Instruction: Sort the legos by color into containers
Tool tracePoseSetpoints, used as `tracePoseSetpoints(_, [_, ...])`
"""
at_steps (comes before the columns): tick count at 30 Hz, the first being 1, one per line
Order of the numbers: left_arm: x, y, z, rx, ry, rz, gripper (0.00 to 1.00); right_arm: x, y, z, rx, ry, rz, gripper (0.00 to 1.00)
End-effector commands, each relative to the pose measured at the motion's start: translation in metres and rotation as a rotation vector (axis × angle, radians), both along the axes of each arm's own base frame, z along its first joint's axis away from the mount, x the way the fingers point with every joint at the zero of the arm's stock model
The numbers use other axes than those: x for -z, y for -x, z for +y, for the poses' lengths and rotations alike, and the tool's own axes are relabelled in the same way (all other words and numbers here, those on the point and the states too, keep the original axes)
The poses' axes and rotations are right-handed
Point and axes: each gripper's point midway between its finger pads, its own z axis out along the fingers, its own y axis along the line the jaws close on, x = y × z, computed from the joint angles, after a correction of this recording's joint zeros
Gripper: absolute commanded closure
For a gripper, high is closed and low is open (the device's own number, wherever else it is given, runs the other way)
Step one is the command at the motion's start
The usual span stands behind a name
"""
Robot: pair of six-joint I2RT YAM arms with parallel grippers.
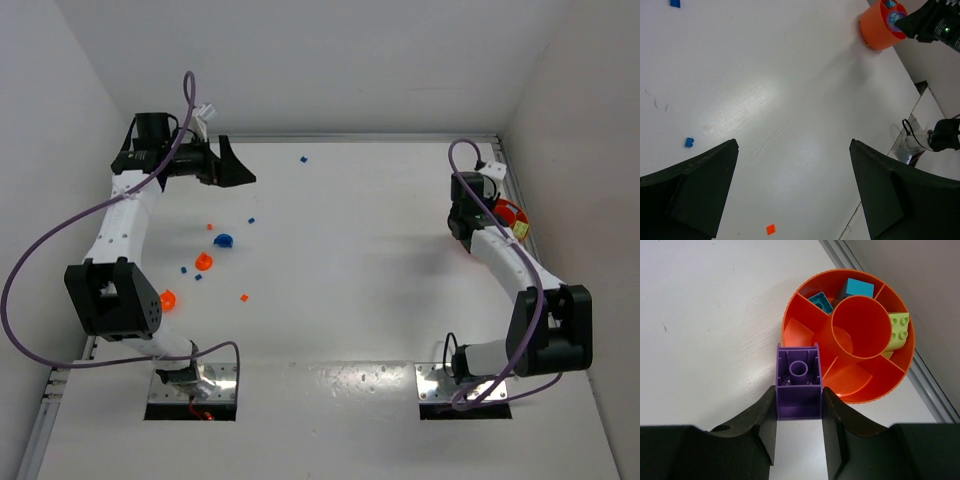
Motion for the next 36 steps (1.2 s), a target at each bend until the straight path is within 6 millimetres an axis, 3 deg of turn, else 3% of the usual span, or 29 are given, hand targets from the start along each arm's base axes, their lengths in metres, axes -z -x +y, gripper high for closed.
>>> tracePoseSetpoints(1, [-0.006, 0.000, 0.009, -0.002, -0.030, -0.046, 0.00, -0.027, -0.016, -0.002, 0.002, 0.036, -0.078, 1.00])
tracePoseSetpoints(5, [-0.007, 0.001, 0.013, -0.009, -0.034, -0.039, 0.00, -0.029, -0.018, -0.002, -0.015, 0.058, -0.085, 1.00])
tracePoseSetpoints(15, [0.004, 0.003, 0.061, -0.104, -0.021, 0.031, 0.00, -0.027, -0.023, -0.007, -0.052, 0.082, -0.078, 1.00])
tracePoseSetpoints(23, [0.006, 0.004, 0.063, -0.104, -0.037, 0.028, 0.00, -0.029, -0.027, -0.005, -0.124, 0.102, -0.049, 1.00])
tracePoseSetpoints(26, [0.006, 0.005, 0.064, -0.102, -0.053, 0.025, 0.00, -0.021, -0.027, -0.004, -0.150, 0.090, -0.041, 1.00])
tracePoseSetpoints(29, [0.006, 0.005, 0.064, -0.102, -0.053, 0.025, 0.00, -0.028, -0.029, -0.005, -0.170, 0.094, -0.069, 1.00])
tracePoseSetpoints(36, [0.005, 0.005, 0.065, -0.104, -0.064, 0.020, 0.00, -0.022, -0.028, -0.013, -0.172, 0.092, -0.055, 1.00])
